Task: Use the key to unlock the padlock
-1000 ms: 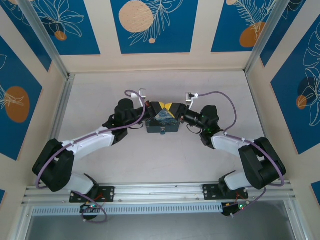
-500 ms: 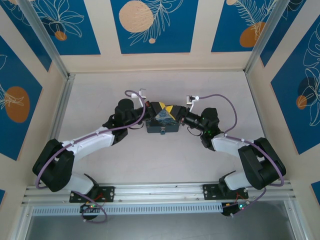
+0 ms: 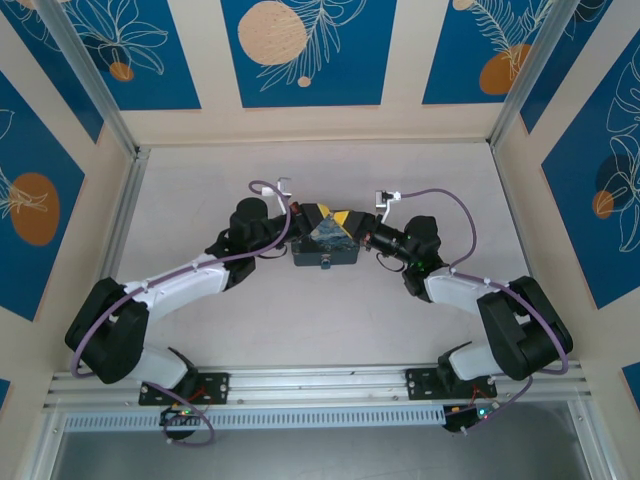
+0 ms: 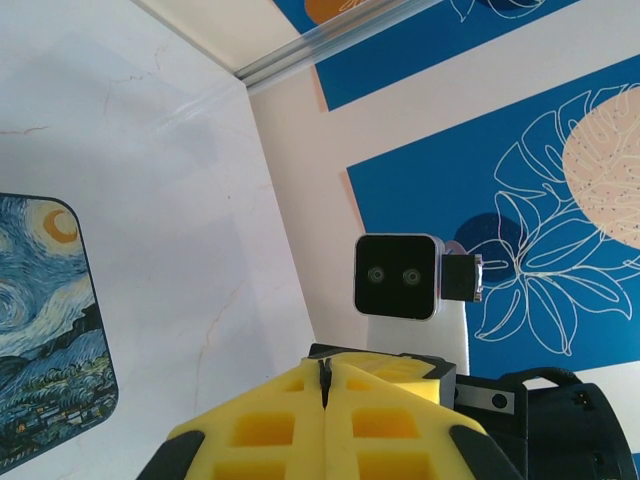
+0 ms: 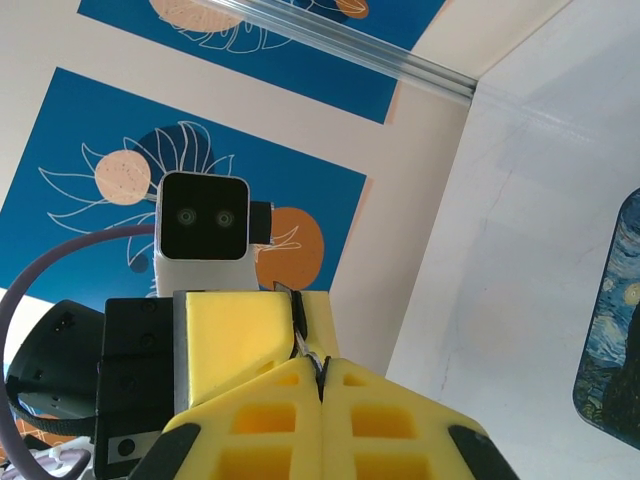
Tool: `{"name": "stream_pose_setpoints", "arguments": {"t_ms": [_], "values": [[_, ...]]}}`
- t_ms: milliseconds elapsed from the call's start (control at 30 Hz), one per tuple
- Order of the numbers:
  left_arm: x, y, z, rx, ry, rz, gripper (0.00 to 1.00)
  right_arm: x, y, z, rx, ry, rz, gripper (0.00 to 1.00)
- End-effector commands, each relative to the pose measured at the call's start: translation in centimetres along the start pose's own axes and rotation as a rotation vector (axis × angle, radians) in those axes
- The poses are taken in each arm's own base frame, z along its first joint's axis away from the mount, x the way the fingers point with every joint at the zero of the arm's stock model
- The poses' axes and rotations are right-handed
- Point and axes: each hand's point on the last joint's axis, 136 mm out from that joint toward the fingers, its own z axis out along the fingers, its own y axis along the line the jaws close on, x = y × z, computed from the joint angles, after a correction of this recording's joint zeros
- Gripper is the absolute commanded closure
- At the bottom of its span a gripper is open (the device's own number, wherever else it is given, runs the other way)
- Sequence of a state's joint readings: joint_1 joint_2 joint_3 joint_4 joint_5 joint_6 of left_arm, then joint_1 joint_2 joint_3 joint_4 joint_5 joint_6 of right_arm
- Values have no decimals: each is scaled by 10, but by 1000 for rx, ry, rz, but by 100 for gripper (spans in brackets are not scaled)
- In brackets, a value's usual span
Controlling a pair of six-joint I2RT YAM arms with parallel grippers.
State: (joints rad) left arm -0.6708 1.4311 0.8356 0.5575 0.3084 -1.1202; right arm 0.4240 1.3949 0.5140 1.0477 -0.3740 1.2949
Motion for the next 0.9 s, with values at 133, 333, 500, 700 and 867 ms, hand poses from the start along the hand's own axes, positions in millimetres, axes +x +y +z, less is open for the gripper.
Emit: {"name": "stream_pose_setpoints", "arguments": {"t_ms": [133,333,500,700,867], "values": [[0,-14,-7,35,-16,22,100,-5,6,-5,-14,-25,-18,100],[3,-8,-7,17,-8,15,100,-3,5,-5,-17,-13,-19,100],[3,-5,-7,-15,-2,17,96,2,-1,-8,-1,-10,-10,100],[0,-1,-15,-71,-14,46,26,6,-18,-15,70,-7,14,100],[14,18,-29,-162,30,78,10,5,-35,-23,162,14,35,100]]}}
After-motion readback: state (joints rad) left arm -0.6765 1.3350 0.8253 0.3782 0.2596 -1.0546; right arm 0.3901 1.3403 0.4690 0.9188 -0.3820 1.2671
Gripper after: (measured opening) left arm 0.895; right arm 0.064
